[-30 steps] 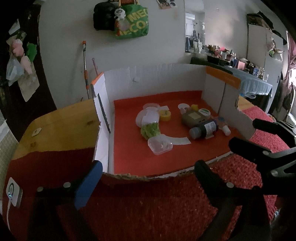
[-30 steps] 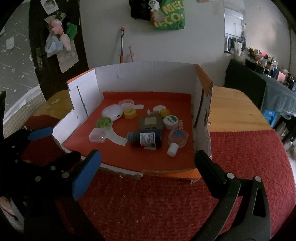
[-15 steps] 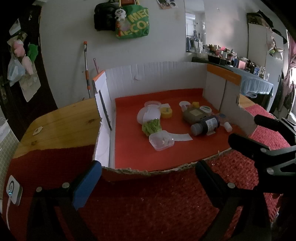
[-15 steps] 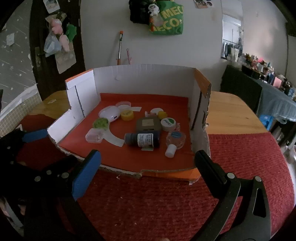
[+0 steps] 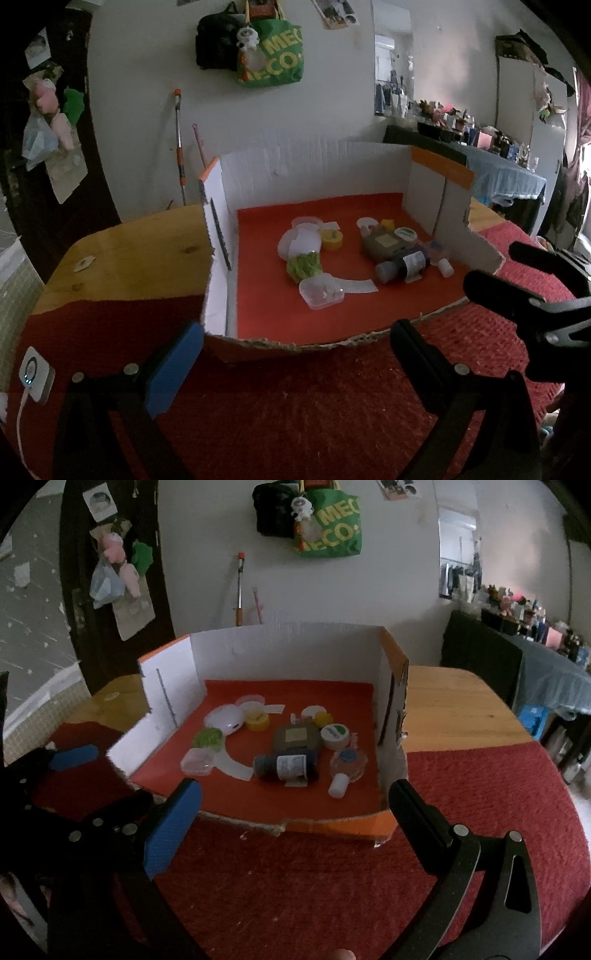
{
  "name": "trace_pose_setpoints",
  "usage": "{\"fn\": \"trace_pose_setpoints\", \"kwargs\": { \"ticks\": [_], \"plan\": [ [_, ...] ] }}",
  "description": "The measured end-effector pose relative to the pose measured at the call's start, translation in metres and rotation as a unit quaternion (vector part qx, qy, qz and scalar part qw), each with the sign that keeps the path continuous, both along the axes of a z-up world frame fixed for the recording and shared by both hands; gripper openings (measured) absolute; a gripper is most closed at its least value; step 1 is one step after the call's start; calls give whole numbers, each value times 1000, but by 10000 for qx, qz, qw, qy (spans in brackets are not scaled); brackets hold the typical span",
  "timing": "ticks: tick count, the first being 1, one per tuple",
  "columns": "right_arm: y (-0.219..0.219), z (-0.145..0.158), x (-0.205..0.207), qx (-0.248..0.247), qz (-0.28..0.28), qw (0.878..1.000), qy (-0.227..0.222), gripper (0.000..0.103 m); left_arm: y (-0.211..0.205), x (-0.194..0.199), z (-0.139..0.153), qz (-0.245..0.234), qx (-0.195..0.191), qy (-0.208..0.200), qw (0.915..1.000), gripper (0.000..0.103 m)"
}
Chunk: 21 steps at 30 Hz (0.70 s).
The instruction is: Organize objects
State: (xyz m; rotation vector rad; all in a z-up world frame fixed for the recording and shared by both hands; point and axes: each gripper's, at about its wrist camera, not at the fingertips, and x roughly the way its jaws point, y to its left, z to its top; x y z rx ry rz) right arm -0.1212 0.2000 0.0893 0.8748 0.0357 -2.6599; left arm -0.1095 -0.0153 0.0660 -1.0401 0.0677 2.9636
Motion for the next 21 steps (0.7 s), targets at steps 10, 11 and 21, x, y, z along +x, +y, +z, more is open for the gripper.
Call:
{"fn": "trace_pose_setpoints", "kwargs": {
  "ticks": [10, 11, 21],
  "plan": [
    [2, -13, 23, -3, 110, 9994, -319, 103, 2, 16, -12, 143, 49, -344, 9993, 103],
    [1, -15, 24, 2, 124, 9993, -363, 103, 2, 17, -14, 163, 46, -381, 9991, 103],
    [2, -37, 27, 56, 107, 9979, -643, 103, 0, 19, -35, 274, 174, -692, 9971, 103]
  ]
}}
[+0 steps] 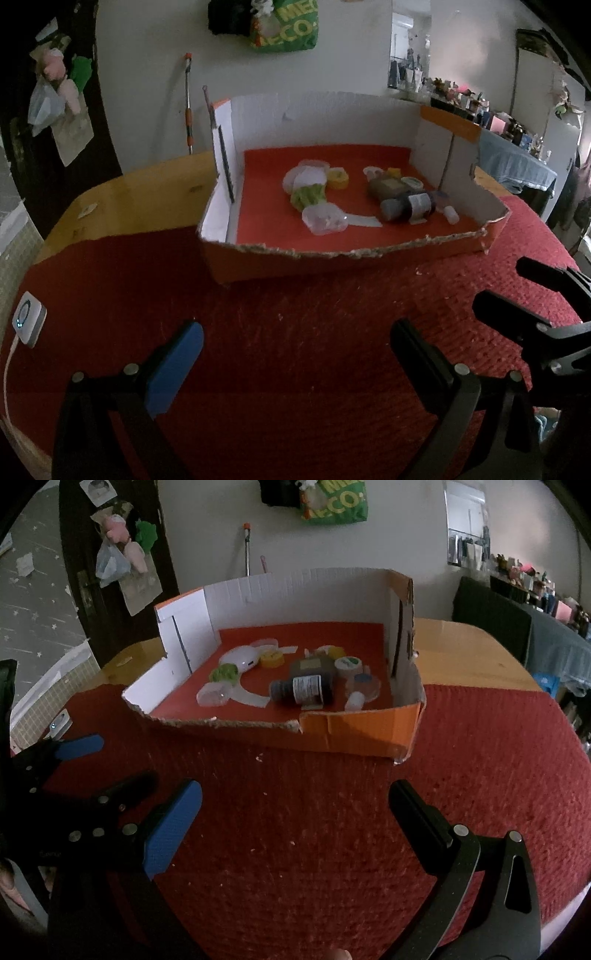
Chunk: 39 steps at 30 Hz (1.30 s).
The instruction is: Organize objects
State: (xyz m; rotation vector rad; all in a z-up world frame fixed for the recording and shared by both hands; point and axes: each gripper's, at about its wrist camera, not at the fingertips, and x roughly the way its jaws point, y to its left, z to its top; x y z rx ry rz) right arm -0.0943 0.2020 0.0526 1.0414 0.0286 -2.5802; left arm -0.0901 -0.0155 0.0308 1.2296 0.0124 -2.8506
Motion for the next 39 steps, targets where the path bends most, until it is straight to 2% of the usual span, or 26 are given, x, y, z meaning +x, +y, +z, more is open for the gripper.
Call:
{"fn": "trace_pose_setpoints", "kwargs": {
  "ticks": [6, 18, 28, 39],
  "plan": [
    [4, -8, -2, 33, -74, 9999, -113, 103, -7, -2, -6, 72, 118, -95, 9999, 103],
    [6, -22, -8, 161, -178, 9993, -279, 103, -7, -7, -21, 33, 92, -380, 9992, 103],
    [1, -26, -8, 407, -227, 9987, -216, 103, -7, -6, -21, 31, 113, -368, 9993, 103],
    [2, -27, -9, 344, -275, 9989, -170, 103, -6, -6, -22, 12, 102, -366, 9993, 103]
  ]
}}
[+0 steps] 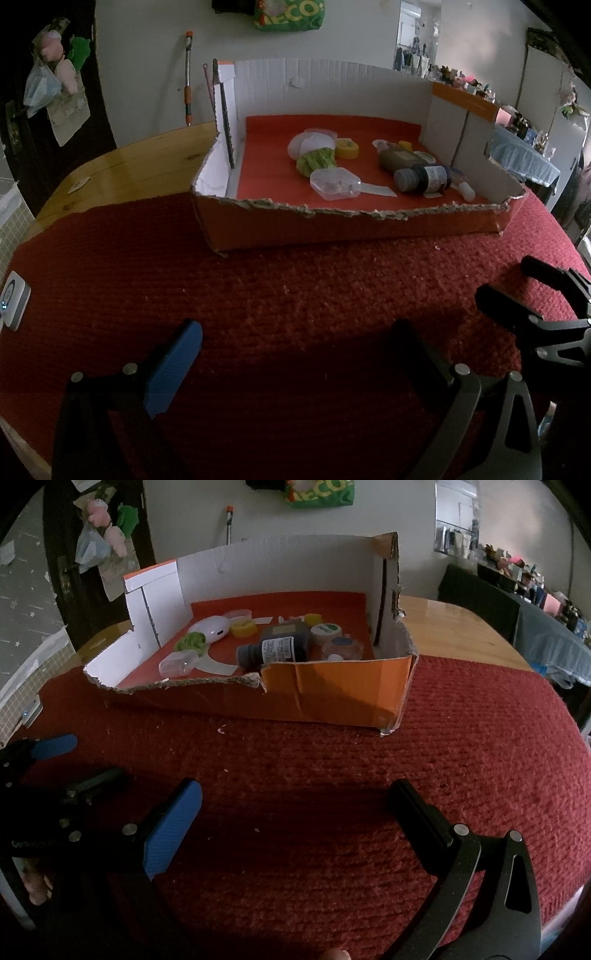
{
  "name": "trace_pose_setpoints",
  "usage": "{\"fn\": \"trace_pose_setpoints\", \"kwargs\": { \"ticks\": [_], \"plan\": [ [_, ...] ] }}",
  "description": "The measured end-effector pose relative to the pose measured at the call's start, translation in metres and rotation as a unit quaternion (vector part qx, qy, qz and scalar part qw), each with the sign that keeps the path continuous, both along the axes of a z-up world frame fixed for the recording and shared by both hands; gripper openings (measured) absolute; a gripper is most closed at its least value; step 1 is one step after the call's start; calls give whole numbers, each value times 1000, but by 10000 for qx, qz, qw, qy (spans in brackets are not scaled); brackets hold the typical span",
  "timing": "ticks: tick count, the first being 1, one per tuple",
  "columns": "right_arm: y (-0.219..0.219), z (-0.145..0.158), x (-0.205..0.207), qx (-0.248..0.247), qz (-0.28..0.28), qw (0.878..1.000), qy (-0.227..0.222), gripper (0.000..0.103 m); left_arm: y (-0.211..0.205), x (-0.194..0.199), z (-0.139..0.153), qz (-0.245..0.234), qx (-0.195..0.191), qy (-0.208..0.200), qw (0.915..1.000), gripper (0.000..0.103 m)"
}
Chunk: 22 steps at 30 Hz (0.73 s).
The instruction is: Organize objects
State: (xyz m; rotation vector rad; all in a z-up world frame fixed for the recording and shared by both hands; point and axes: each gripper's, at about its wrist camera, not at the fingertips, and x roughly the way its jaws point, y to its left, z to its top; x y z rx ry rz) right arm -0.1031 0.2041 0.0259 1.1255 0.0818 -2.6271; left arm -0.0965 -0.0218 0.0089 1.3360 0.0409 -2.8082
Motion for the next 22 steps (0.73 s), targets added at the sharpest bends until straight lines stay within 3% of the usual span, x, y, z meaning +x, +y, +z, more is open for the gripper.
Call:
{"fn": "trace_pose_setpoints", "kwargs": {
  "ticks": [22],
  "plan": [
    [1, 1, 0, -35, -7, 10000, 5, 103, 1, -2, -1, 3, 2, 22, 10000, 103]
  ]
}}
